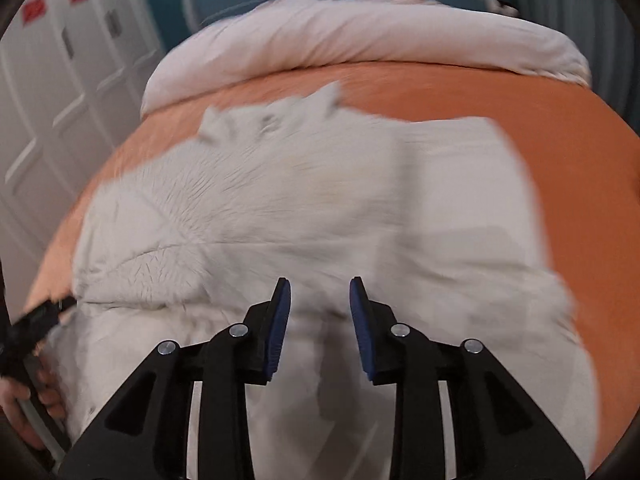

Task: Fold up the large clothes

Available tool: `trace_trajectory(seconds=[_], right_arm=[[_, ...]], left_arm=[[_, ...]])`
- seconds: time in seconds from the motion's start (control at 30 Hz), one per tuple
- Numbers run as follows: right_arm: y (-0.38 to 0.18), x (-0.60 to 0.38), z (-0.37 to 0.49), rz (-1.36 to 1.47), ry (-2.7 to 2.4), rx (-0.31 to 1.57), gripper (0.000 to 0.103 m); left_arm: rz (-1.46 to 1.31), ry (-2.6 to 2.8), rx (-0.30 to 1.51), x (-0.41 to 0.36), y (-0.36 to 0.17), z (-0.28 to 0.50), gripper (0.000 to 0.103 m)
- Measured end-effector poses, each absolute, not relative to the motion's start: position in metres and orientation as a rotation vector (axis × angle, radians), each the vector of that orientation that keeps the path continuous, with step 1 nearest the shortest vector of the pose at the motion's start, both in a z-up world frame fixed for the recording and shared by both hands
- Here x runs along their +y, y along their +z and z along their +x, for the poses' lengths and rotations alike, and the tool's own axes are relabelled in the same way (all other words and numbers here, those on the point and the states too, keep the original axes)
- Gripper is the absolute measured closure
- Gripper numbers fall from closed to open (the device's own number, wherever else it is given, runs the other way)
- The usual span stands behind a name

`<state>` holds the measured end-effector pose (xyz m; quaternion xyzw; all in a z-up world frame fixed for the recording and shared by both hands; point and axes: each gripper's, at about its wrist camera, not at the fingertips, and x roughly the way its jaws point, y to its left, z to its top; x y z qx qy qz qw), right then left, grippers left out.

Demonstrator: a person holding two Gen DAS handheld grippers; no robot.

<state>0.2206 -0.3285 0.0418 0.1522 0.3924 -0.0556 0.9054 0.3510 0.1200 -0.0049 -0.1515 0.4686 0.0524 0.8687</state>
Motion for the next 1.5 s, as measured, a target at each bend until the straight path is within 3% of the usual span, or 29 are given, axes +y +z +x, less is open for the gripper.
trace_trajectory(seconds=[0.07,0.17,0.27,0.37,0.4,0.43,0.47,0.5,0.53,0.6,0.63,0.87,0.93,0.97,1.07,1.1,1.13,1.2,1.33,1.5], right_arm=[[0.050,-0.347,0.189,0.336,-0.149,0.804,0.056],[0.048,-0.374,0.123,0.363,-0.215,0.831,0.050],[0.031,-0.399,0.078,0.391,-0.308,0.891,0.038],[0.010,-0.413,0.056,0.480,-0.348,0.948,0.036],[0.001,-0.416,0.051,0.548,-0.314,0.954,0.043],[-0.002,-0.416,0.051,0.575,-0.298,0.948,0.050],[-0.002,-0.415,0.050,0.585,-0.285,0.939,0.065],[0.001,-0.413,0.050,0.590,-0.263,0.933,0.086],[0.008,-0.411,0.048,0.595,-0.244,0.919,0.090],[0.031,-0.397,0.041,0.536,-0.223,0.882,0.097],[0.039,-0.389,0.039,0.504,-0.214,0.872,0.097],[0.042,-0.372,-0.040,0.438,-0.172,0.963,0.094],[0.026,-0.368,-0.058,0.402,-0.194,1.023,0.088],[0.024,-0.367,-0.063,0.380,-0.210,1.022,0.079],[0.051,-0.368,-0.064,0.358,-0.272,0.941,0.077],[0.072,-0.369,-0.059,0.349,-0.284,0.864,0.077],[0.086,-0.370,-0.053,0.342,-0.280,0.816,0.077],[0.114,-0.368,-0.025,0.311,-0.247,0.732,0.070],[0.145,-0.322,0.078,0.208,-0.072,0.626,0.068],[0.129,-0.262,0.209,0.179,0.121,0.662,0.067]], left_arm=[[-0.370,0.065,1.021,0.138,-0.004,0.335,0.014],[-0.427,-0.003,1.095,0.159,-0.004,0.305,0.013],[-0.402,-0.023,1.129,0.161,-0.007,0.279,0.013],[-0.332,-0.042,1.125,0.152,-0.009,0.260,0.013],[-0.305,-0.043,1.125,0.147,-0.009,0.256,0.015],[-0.253,-0.037,1.135,0.139,-0.010,0.252,0.025],[-0.224,-0.041,1.129,0.134,-0.008,0.247,0.033],[-0.217,-0.061,1.126,0.131,-0.006,0.244,0.053],[-0.205,-0.080,1.123,0.127,-0.001,0.239,0.071],[-0.186,-0.117,1.101,0.121,0.016,0.226,0.088],[-0.170,-0.126,1.086,0.120,0.024,0.218,0.090],[-0.131,-0.156,1.099,0.141,0.041,0.129,0.090],[-0.145,-0.114,1.114,0.150,0.036,0.101,0.078],[-0.165,-0.092,1.109,0.152,0.039,0.092,0.077],[-0.208,-0.052,1.000,0.159,0.075,0.081,0.076],[-0.204,-0.057,0.957,0.158,0.088,0.084,0.071],[-0.193,-0.072,0.881,0.154,0.111,0.091,0.061],[-0.171,-0.087,0.792,0.143,0.137,0.113,0.051],[-0.180,-0.109,0.671,0.105,0.165,0.201,0.049],[-0.229,-0.096,0.747,0.060,0.128,0.318,0.049]])
